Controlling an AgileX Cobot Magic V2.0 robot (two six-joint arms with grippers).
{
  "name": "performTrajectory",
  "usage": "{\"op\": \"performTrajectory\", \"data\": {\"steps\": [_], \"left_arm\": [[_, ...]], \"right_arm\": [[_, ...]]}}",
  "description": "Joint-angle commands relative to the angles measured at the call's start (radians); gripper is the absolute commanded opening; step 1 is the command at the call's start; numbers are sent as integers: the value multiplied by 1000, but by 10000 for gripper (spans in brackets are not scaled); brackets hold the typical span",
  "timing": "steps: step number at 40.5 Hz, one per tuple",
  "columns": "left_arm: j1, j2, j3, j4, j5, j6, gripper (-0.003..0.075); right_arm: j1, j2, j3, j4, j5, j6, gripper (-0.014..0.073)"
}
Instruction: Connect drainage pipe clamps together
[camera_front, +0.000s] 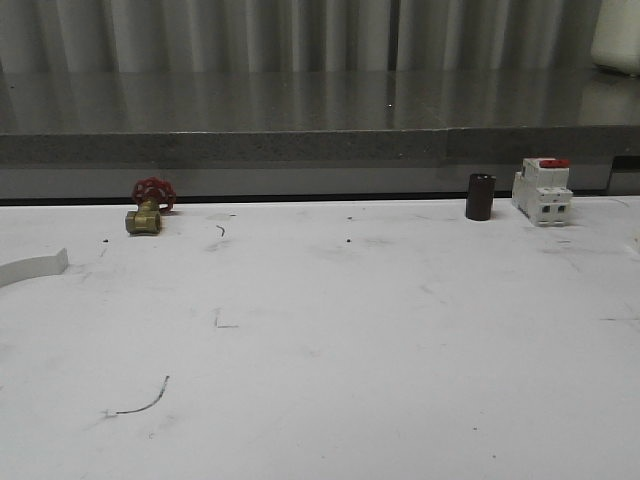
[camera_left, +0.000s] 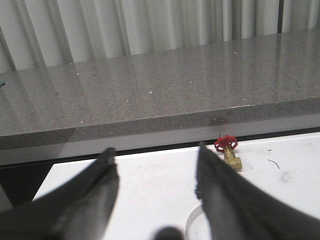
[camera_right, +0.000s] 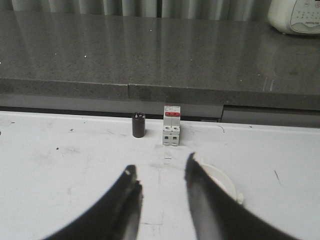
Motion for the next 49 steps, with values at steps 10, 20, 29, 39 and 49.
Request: {"op": "performTrajectory", "data": {"steps": [10,20,29,39,49], "left_arm": [[1,14,-37,-47,-77,0,671],[1,14,-37,-47,-79,0,671],[1,48,-54,-55,-28,0,671],[1,369,-240,-55,220,0,671],[1,720,-471,-55,393,0,671]], "right_arm": [[0,15,-37,-4,-81,2,645],[0,15,-37,-4,-81,2,645],[0,15,-37,-4,-81,2,645],[0,15,-37,-4,-81,2,645],[0,15,-37,-4,-81,2,645]]}}
